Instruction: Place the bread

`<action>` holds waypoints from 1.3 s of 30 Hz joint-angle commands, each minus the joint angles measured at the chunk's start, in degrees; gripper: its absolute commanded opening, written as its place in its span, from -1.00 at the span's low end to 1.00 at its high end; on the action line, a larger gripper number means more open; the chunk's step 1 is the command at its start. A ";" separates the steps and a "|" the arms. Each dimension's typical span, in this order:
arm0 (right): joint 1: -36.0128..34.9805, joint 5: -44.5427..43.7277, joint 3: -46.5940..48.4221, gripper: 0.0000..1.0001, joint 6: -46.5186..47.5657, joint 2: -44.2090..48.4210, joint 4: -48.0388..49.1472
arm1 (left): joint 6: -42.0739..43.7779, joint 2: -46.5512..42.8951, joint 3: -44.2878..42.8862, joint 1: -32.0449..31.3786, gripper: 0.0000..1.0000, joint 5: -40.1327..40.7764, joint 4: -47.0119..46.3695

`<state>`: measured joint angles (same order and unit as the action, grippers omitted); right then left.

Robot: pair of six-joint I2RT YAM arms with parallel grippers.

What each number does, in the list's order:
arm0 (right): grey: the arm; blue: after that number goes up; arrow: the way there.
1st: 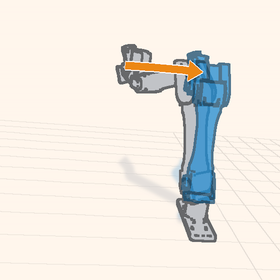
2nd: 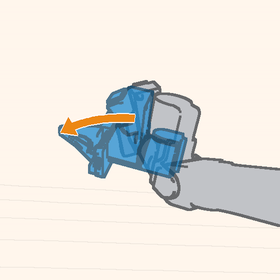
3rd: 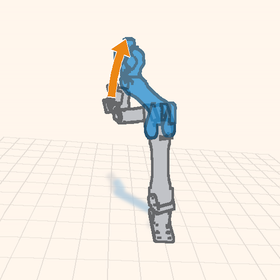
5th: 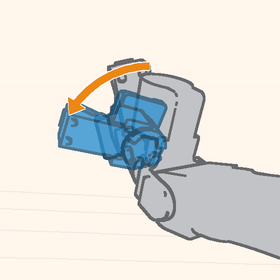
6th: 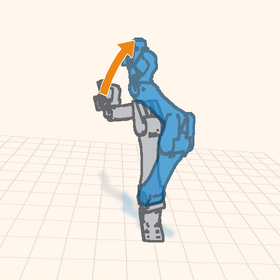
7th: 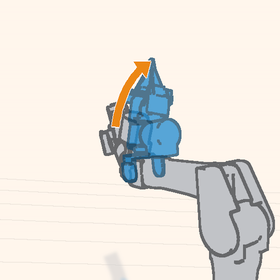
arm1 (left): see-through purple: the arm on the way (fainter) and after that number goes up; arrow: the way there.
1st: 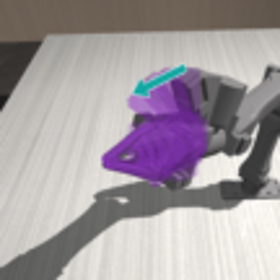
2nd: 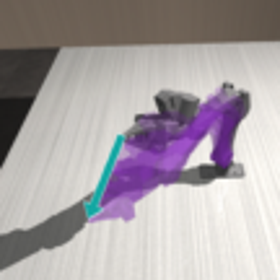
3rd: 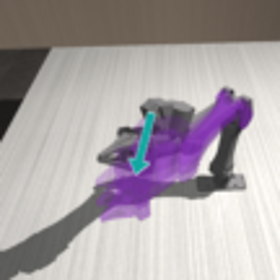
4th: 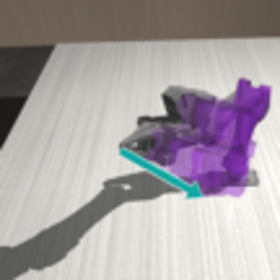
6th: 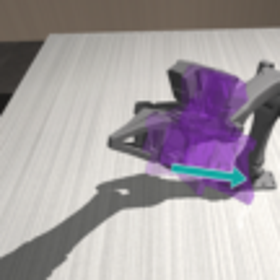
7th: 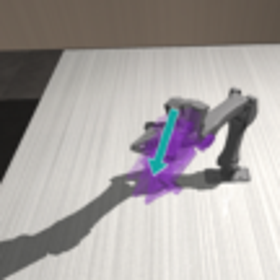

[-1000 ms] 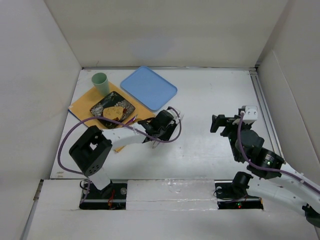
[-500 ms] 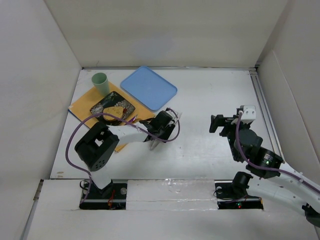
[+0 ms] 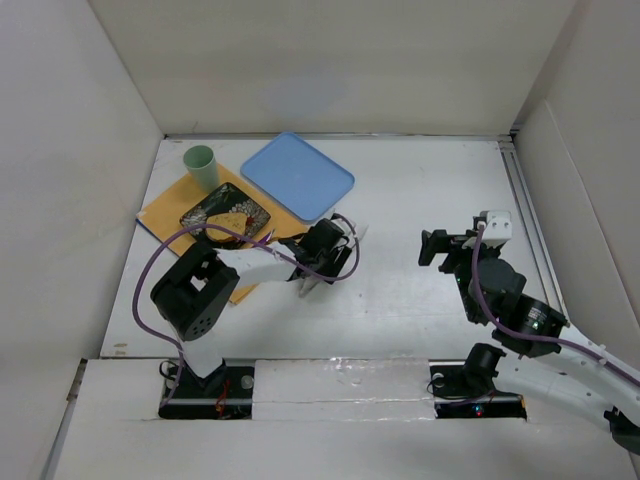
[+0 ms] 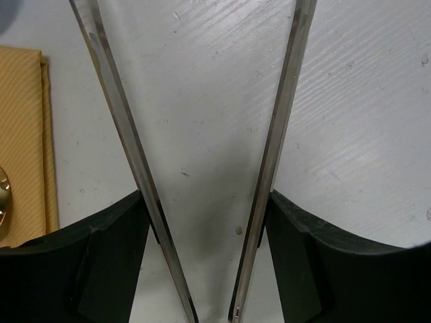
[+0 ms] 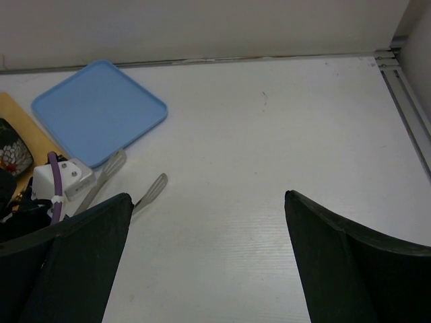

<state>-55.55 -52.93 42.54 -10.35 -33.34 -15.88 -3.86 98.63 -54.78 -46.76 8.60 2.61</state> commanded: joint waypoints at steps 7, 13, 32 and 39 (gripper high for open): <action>0.27 -0.07 0.35 1.00 0.15 0.12 2.43 | 1.66 -0.81 -3.05 0.27 0.40 1.07 5.38; 0.27 -0.07 0.52 1.00 0.24 0.21 2.34 | 2.45 -1.51 -3.84 0.27 0.50 1.50 6.44; 0.27 0.10 0.35 1.00 0.59 -1.55 3.31 | 0.08 -15.03 -18.42 -2.45 0.73 12.83 13.74; 0.27 0.81 0.70 1.00 1.47 -3.57 4.01 | -2.28 -22.76 -18.35 -9.83 0.87 18.71 13.38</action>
<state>-55.55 -52.69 42.54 -9.78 -36.34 -15.18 -4.08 78.30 -73.25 -53.69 22.68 15.03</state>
